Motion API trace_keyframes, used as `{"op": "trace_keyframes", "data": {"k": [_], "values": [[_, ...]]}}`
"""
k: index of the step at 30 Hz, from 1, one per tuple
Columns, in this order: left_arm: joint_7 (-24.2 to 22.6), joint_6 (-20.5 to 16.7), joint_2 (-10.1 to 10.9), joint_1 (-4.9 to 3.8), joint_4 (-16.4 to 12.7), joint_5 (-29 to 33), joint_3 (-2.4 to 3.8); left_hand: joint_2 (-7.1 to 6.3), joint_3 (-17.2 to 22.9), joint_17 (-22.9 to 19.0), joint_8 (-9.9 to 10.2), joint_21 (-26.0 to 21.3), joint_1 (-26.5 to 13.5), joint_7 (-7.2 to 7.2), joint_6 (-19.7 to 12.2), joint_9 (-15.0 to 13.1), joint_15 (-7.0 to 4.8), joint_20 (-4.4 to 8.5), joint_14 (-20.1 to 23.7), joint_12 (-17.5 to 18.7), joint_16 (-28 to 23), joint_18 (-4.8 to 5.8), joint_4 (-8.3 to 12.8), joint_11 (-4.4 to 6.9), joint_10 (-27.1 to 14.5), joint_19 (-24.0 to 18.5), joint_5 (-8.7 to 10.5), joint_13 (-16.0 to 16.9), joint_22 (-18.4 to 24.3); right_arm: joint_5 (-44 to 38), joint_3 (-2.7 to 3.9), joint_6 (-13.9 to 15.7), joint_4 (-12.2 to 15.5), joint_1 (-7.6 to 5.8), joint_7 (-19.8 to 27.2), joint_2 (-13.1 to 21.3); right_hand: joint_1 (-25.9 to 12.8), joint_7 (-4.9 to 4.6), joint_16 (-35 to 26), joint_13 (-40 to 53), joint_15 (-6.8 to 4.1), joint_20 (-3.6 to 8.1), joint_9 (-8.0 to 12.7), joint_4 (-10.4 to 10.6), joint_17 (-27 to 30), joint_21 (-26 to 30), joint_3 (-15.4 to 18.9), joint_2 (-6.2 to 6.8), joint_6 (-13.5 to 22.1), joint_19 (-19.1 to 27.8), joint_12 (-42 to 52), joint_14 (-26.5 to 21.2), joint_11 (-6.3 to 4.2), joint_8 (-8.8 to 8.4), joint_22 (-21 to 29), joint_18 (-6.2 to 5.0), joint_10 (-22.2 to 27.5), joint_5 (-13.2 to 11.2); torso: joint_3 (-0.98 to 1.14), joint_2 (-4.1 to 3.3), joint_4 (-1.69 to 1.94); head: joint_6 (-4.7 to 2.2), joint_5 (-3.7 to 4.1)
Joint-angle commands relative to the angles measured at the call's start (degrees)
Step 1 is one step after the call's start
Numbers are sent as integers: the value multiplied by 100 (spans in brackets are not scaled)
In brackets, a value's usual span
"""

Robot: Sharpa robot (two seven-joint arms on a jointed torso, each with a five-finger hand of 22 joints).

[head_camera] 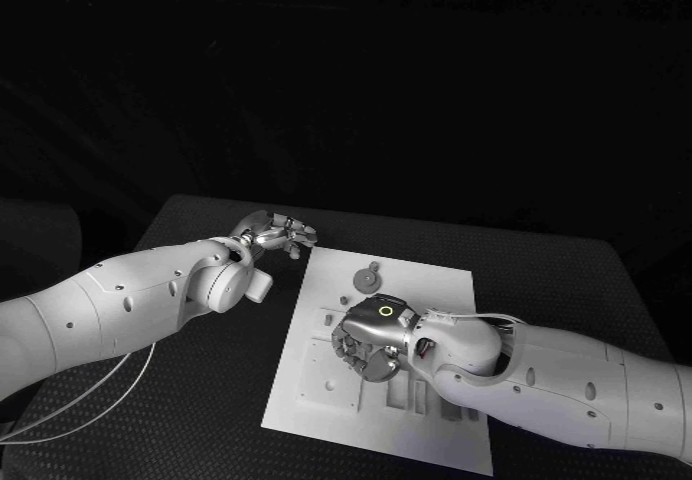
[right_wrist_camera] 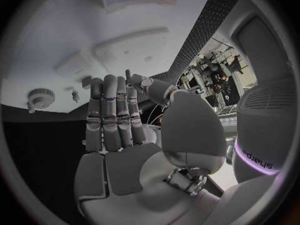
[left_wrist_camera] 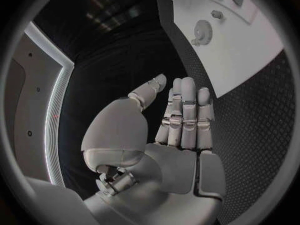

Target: Assemble the parts on the task board

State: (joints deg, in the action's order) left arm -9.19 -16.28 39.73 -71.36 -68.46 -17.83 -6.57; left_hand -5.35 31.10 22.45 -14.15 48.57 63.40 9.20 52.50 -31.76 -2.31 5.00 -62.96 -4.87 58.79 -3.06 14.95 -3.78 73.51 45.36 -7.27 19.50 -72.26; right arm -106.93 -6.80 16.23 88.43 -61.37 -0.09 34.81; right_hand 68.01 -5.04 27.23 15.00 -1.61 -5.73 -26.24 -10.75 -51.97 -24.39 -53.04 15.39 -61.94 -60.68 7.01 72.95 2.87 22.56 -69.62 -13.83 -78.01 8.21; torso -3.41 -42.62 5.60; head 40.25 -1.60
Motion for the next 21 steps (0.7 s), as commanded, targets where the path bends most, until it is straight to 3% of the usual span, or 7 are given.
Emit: {"op": "trace_keyframes", "data": {"k": [1, 21], "values": [[-24, 30, -18, -5, -12, 46, 3, -7, -7, 9, -6, -40, -55, -8, -17, 1, 4, 275, -47, 28, -29, 111, 4, -8, 12, 32, -23, 9, 4, -195, -6, -113, -18, 41, -15, -18, -12, -12, -19, 5, -17, 1, -7, -8, -7, -21, 24, -64, -5, -48, -40, 30, -4, -25, -4, -117, -34, 39, 3, 0, 1, 47, -39], [10, 90, 26, -4, -7, 47, 1, -1, -7, 15, -10, -47, -60, -7, -21, 2, 3, 275, -52, 30, -33, 114, -6, -7, 14, 34, -20, 13, 1, -204, -40, -236, -60, 75, -1, 8, -31, -12, -30, 18, -21, 4, -21, -26, -25, -28, 44, -80, -8, -59, -45, 46, -7, -27, -8, -117, -42, 68, -2, 2, -2, 120, -76]]}}
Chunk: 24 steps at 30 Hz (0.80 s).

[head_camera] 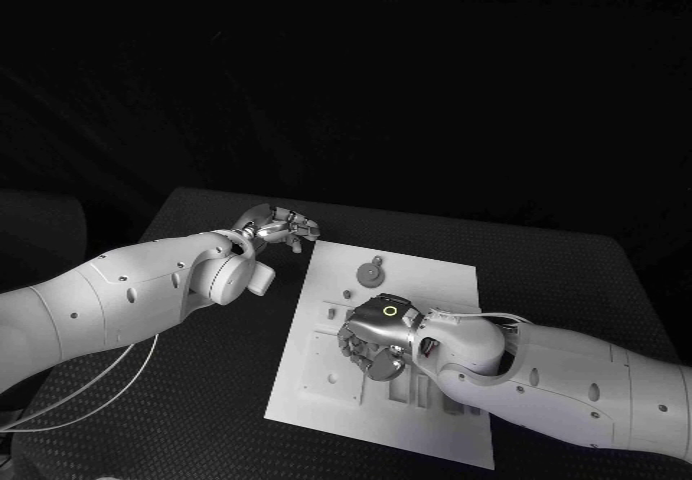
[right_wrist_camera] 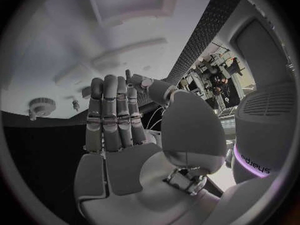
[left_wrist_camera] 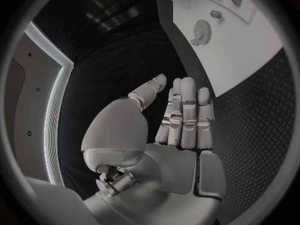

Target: Assemble the parts on the task board

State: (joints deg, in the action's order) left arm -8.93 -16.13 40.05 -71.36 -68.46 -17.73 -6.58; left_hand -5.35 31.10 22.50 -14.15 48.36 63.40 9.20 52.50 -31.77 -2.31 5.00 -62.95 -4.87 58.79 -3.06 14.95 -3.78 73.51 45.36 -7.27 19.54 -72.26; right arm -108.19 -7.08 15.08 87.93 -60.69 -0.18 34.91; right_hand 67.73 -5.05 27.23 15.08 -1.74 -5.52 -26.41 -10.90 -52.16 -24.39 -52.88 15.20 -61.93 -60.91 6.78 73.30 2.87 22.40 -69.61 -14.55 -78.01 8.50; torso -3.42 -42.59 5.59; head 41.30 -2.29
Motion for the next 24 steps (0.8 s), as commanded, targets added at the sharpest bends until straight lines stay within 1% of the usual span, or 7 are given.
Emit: {"op": "trace_keyframes", "data": {"k": [1, 5, 8, 10, 12, 18, 24], "values": [[-14, 80, -8, -5, -7, 38, 2, -1, -7, 11, -10, -25, -60, -7, -21, 3, 3, 275, -52, 30, -34, 113, -7, -7, 14, 34, -20, 9, 2, -77, -21, -123, -13, 7, 10, -1, -5, -11, -30, 11, -8, -17, -6, -11, -7, -28, 29, -63, -9, -36, -22, 12, -7, -11, -8, -45, -43, 41, 0, 0, 0, 20, -9], [-15, 86, -9, -5, -10, 38, 2, 0, -7, 12, -11, -27, -61, -7, -22, 3, 3, 276, -53, 31, -34, 114, -8, -7, 14, 35, -20, 10, 1, -83, -40, -119, -66, 7, 10, -22, -9, -11, -32, 13, -8, -17, -8, -14, -10, -29, 32, -65, -9, -37, -24, 14, -7, -12, -9, -45, -42, 44, -5, -1, 3, 15, -4], [-13, 83, -7, -5, -10, 38, 2, 0, -8, 13, -12, -28, -62, -7, -22, 3, 3, 276, -53, 31, -35, 114, -10, -7, 14, 35, -19, 11, 1, -139, -87, -120, -93, 7, 5, -34, -10, -11, -34, 14, -9, -16, -10, -17, -12, -29, 33, -68, -9, -37, -25, 15, -7, -13, -9, -45, -42, 47, -1, 1, 2, 5, -6], [-13, 86, -11, -5, -11, 38, 2, 0, -8, 14, -12, -28, -62, -7, -23, 3, 3, 276, -54, 32, -36, 114, -11, -7, 14, 36, -19, 11, 0, -140, -99, -112, -104, 7, 5, -41, -11, -11, -35, 15, -9, -16, -11, -19, -13, -29, 34, -69, -8, -37, -26, 16, -7, -13, -9, -45, -42, 49, 0, 1, 4, 4, -3], [-8, 100, -11, -5, -11, 38, 2, 0, -8, 14, -13, -29, -62, -7, -24, 3, 2, 276, -54, 32, -37, 115, -11, -7, 14, 36, -19, 11, 0, -135, -103, -113, -115, 7, 12, -47, -12, -11, -36, 15, -9, -16, -11, -20, -14, -30, 35, -69, -8, -38, -27, 16, -7, -13, -9, -45, -43, 49, -1, 2, 5, 4, 0], [-7, 95, -1, -5, -19, 38, 1, 1, -8, 16, -13, -31, -63, -6, -26, 4, 3, 276, -54, 33, -39, 115, -14, -8, 13, 36, -19, 12, -1, -137, -106, -109, -143, 7, 19, -60, -14, -11, -39, 17, -9, -16, -14, -22, -16, -30, 36, -71, -8, -38, -28, 17, -7, -14, -9, -45, -43, 49, 2, 0, 6, -33, 8], [-6, 100, -4, -5, -21, 38, -1, 0, -8, 17, -14, -33, -62, -7, -27, 4, 3, 277, -54, 34, -40, 115, -14, -8, 13, 36, -18, 13, -1, -140, -107, -116, -159, 7, 20, -79, -15, -10, -41, 18, -9, -15, -15, -24, -18, -30, 36, -73, -8, -39, -29, 18, -7, -15, -10, -45, -43, 48, 0, 1, 5, -33, 0]]}}
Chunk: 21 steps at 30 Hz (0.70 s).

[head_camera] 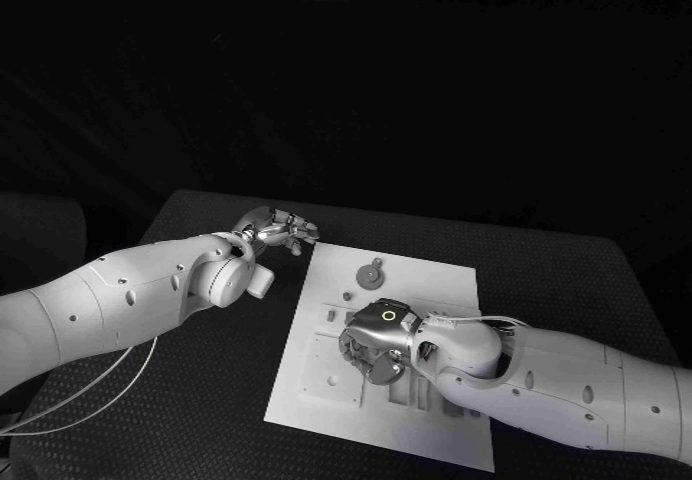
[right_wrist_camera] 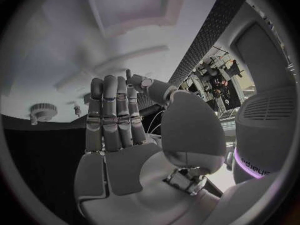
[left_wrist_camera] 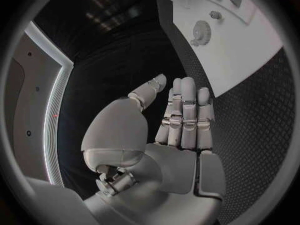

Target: Assemble the parts on the task board

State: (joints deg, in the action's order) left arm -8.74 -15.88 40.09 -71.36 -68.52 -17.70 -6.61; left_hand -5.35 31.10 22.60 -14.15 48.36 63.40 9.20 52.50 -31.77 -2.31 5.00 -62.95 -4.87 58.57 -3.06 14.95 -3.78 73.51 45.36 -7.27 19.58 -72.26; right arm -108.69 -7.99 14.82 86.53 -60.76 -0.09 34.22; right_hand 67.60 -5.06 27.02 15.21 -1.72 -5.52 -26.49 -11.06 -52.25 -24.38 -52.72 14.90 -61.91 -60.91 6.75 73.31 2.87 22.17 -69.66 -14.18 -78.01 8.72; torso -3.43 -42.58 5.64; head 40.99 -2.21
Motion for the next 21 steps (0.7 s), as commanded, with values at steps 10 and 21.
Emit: {"op": "trace_keyframes", "data": {"k": [10, 21], "values": [[-18, 92, -7, -5, -16, 34, 2, 1, -7, 9, -15, -36, -62, -6, -30, 5, 3, 277, -54, 36, -21, 116, -15, -8, 12, 37, -17, 11, -2, -174, -17, 11, -29, 15, -66, -24, -4, -9, -22, 8, -12, -14, -10, -12, -14, -31, 20, -46, -9, -40, -28, 20, -8, 7, -5, -82, -45, 23, 0, -1, -2, 9, -15], [-8, 122, -11, -5, -12, 34, 2, 0, -8, 11, -16, -39, -62, -5, -33, 6, 3, 277, -54, 38, -25, 117, -18, -8, 10, 37, -16, 12, -3, -180, -17, -40, -36, 15, -40, -35, -1, -7, -27, 13, -13, -12, -17, -18, -20, -33, 13, -44, -13, -43, -29, 25, -10, 7, -5, -82, -50, 8, 3, 1, -6, 14, -21]]}}
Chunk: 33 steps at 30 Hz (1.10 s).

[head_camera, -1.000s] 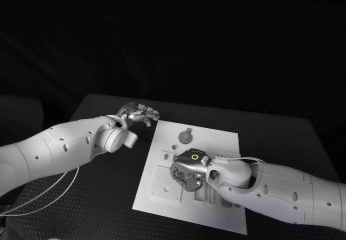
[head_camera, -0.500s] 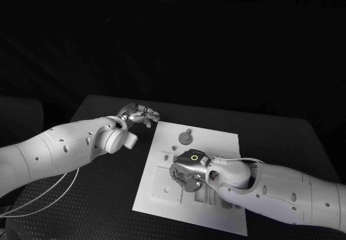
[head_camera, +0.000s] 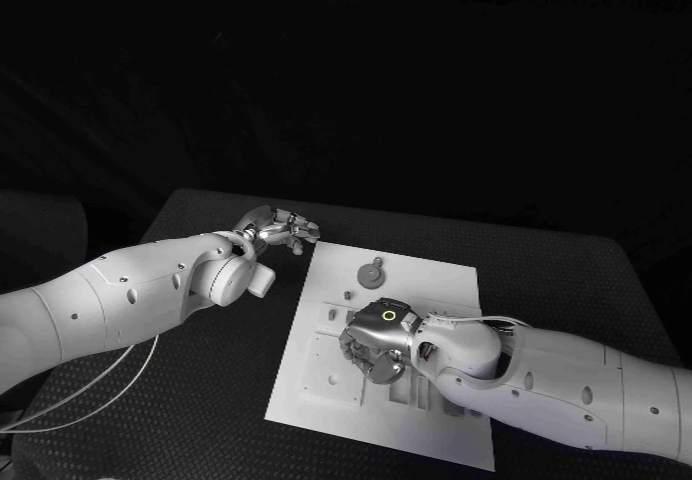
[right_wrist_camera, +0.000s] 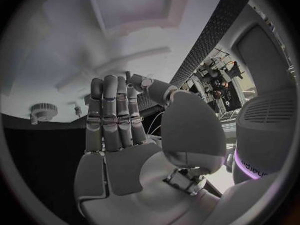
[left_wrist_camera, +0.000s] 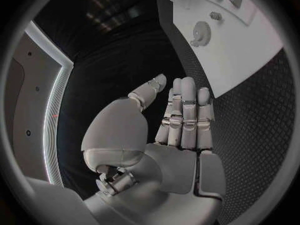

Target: Assemble the parts on the task board

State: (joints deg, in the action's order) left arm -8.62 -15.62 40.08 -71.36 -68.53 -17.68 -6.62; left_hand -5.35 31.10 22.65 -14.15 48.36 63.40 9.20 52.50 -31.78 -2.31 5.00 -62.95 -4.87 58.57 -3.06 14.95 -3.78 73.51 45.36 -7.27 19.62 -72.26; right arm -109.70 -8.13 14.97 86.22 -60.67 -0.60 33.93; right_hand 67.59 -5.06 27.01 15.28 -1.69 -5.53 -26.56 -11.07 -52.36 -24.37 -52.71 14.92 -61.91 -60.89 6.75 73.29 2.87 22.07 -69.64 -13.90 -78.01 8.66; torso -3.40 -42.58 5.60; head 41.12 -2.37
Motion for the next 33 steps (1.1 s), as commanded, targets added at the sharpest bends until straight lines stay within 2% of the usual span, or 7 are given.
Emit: {"op": "trace_keyframes", "data": {"k": [1, 8, 15, 24, 27, 28, 33], "values": [[-15, 100, -9, -5, -12, 32, 3, 0, -7, 7, -16, -40, -62, -5, -34, 6, 3, 277, -54, 38, -25, 117, -18, -8, 10, 37, -16, 8, -3, -66, -3, -74, -5, 6, 15, -10, 0, -7, -27, 6, -16, -11, -11, -17, -9, -33, 12, -46, -14, -44, -28, 28, -10, 17, -8, -110, -51, 14, 0, 2, -2, 1, -5], [-12, 100, -15, -5, -19, 32, 2, 0, -8, 9, -17, -43, -64, -4, -36, 6, 4, 277, -53, 40, -28, 118, -21, -9, 9, 37, -15, 9, -4, -60, -14, -220, -67, 6, -2, -90, -5, -8, -30, 7, -16, -12, -14, -16, -12, -33, 11, -48, -13, -45, -31, 29, -9, 16, -7, -110, -49, 14, -1, -2, -4, 5, -1], [-8, 117, -15, -5, -22, 32, 2, -1, -8, 10, -19, -46, -64, -4, -37, 7, 4, 277, -52, 41, -31, 119, -22, -9, 8, 37, -13, 10, -5, -73, -98, -353, -135, 20, -27, -144, -15, -12, -42, 9, -14, -14, -18, -22, -17, -28, 12, -57, -2, -35, -42, 25, -4, 7, -6, -110, -38, 19, -2, -2, 4, 14, 18], [4, 145, -11, -5, -28, 32, 2, -1, -9, 12, -21, -49, -65, -4, -39, 7, 5, 277, -52, 42, -35, 120, -25, -10, 7, 37, -11, 12, -6, -41, -137, -380, -181, 25, -39, -174, -41, -27, -83, 9, 1, -29, -26, -39, -25, -10, 21, -70, 34, 3, -74, -1, 13, -19, -5, -110, -2, 29, -4, 1, -2, 23, 17], [13, 146, -2, -5, -26, 32, 1, -1, -9, 13, -21, -50, -66, -3, -40, 7, 5, 277, -51, 43, -35, 120, -26, -10, 7, 37, -10, 12, -7, 50, -139, -292, -191, 24, -23, -159, -77, -71, -152, -6, 38, -64, -15, -40, -23, 25, 28, -9, 131, 91, -141, -67, 59, -84, -6, -110, 93, 11, -3, 2, -4, 30, 17], [15, 146, -2, -5, -26, 32, 1, -1, -9, 13, -21, -50, -66, -3, -40, 7, 5, 277, -51, 43, -36, 120, -26, -10, 6, 37, -9, 12, -7, 65, -139, -276, -188, 24, -28, -151, -106, -105, -203, -23, 71, -86, 0, -31, -16, 45, 48, 47, 207, 149, -189, -131, 98, -132, -11, -108, 170, 2, -2, 3, -5, 30, 18], [18, 157, 7, -5, -28, 32, 1, -3, -11, 14, -21, -52, -69, -2, -43, 8, 6, 276, -50, 45, -38, 121, -28, -11, 4, 37, -7, 13, -7, 146, -139, -133, -187, 23, -52, -92, -227, -240, -393, -89, 196, -135, 53, -84, 14, 21, 332, 167, 505, 295, -300, -360, 235, -306, -111, -110, 488, 89, -3, 3, 0, 25, 26]]}}
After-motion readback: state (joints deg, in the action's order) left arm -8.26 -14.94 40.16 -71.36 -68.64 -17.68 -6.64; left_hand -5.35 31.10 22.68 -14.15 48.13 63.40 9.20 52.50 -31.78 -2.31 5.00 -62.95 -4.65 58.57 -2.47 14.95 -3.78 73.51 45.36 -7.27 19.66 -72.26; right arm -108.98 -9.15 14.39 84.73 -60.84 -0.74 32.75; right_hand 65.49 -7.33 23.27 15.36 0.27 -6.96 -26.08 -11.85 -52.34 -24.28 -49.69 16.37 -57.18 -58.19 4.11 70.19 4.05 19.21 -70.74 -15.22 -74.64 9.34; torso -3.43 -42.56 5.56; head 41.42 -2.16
